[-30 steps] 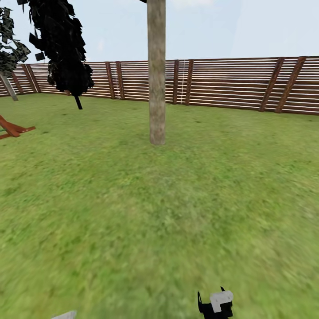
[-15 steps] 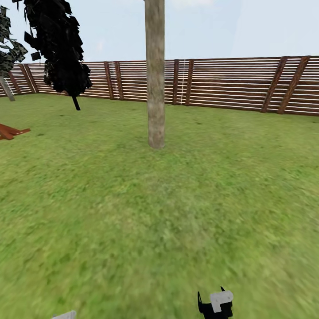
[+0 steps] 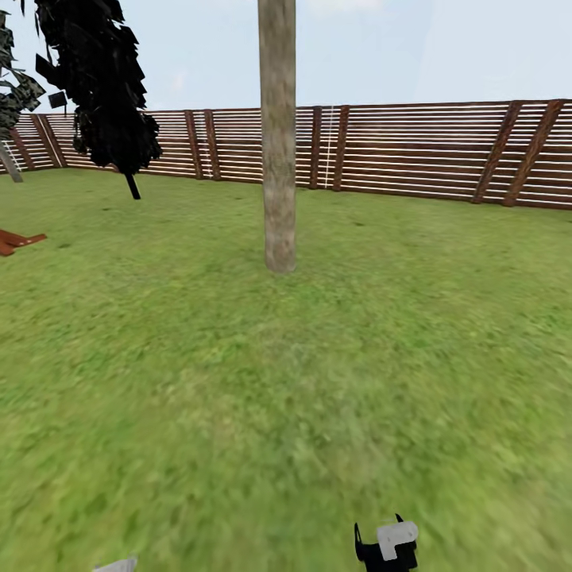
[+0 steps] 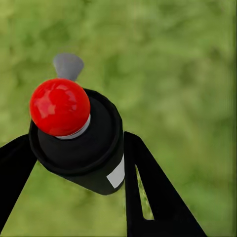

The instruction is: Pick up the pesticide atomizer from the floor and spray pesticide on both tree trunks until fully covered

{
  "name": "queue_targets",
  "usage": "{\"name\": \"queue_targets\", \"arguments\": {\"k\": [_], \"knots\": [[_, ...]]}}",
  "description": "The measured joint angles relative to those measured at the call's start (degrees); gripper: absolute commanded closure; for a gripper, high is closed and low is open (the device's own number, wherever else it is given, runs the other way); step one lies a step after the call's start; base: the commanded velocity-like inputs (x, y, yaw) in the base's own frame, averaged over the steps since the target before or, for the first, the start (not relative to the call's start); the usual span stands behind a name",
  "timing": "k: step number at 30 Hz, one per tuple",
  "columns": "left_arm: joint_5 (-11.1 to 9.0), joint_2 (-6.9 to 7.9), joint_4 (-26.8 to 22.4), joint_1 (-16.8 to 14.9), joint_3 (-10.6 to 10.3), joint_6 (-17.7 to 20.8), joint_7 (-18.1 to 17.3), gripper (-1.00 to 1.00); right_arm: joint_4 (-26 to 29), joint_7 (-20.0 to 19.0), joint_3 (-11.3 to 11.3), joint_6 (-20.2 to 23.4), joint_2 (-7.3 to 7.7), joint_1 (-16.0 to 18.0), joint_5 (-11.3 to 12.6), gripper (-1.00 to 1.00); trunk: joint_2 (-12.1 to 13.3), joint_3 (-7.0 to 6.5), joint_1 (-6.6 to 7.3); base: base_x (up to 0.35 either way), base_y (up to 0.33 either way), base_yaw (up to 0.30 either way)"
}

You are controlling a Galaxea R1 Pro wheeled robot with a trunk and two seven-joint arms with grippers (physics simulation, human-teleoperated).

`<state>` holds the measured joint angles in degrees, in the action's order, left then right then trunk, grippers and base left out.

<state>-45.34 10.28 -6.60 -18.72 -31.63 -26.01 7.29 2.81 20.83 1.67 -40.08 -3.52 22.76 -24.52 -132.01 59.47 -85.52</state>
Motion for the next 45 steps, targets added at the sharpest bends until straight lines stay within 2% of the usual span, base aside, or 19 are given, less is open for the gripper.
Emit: {"name": "queue_targets", "arguments": {"k": [6, 7, 10, 13, 27, 36, 45], "knots": [[-0.01, 0.00, 0.00, 0.00, 0.02, 0.00, 0.00, 1.00, 0.00, 0.00, -0.08, 0.01, -0.23, 0.00, 0.04, -1.00, 0.00, 0.00, 0.00, 0.344, 0.000, 0.000], [-0.01, 0.00, 0.01, 0.00, 0.00, 0.00, 0.00, 1.00, 0.00, 0.00, -0.09, 0.01, -0.59, 0.00, 0.07, -1.00, 0.00, 0.00, 0.00, 0.344, 0.000, 0.000], [-0.01, 0.00, -0.03, 0.00, -0.01, -0.02, 0.00, 1.00, 0.00, 0.21, -0.02, 0.02, -3.12, 0.00, 0.17, -1.00, 0.00, 0.00, 0.00, 0.344, 0.000, 0.000], [-0.01, 0.00, -0.01, 0.00, 0.02, -0.05, 0.00, 1.00, 0.00, 0.18, 0.06, 0.00, -3.98, 0.00, 0.18, -1.00, 0.00, 0.00, 0.00, 0.344, 0.000, 0.000], [-0.16, 0.14, 0.00, 0.00, 0.04, -0.01, 0.00, 1.00, -0.07, -0.19, -0.15, 0.04, -4.20, 0.00, -0.21, -1.00, 0.00, 0.00, 0.00, 0.344, 0.000, 0.000], [-0.19, 0.18, 0.00, 0.00, 0.05, -0.09, 0.00, 1.00, 0.00, -0.08, -0.07, 0.00, -3.43, 0.00, -0.33, -1.00, 0.00, 0.00, 0.00, 0.344, 0.000, 0.000], [-0.20, 0.16, 0.01, 0.08, 0.02, -0.09, 0.00, 1.00, -0.08, -0.18, -0.17, 0.07, -3.39, 0.00, -0.44, -1.00, 0.00, 0.00, 0.00, 0.344, 0.000, 0.000]]}}
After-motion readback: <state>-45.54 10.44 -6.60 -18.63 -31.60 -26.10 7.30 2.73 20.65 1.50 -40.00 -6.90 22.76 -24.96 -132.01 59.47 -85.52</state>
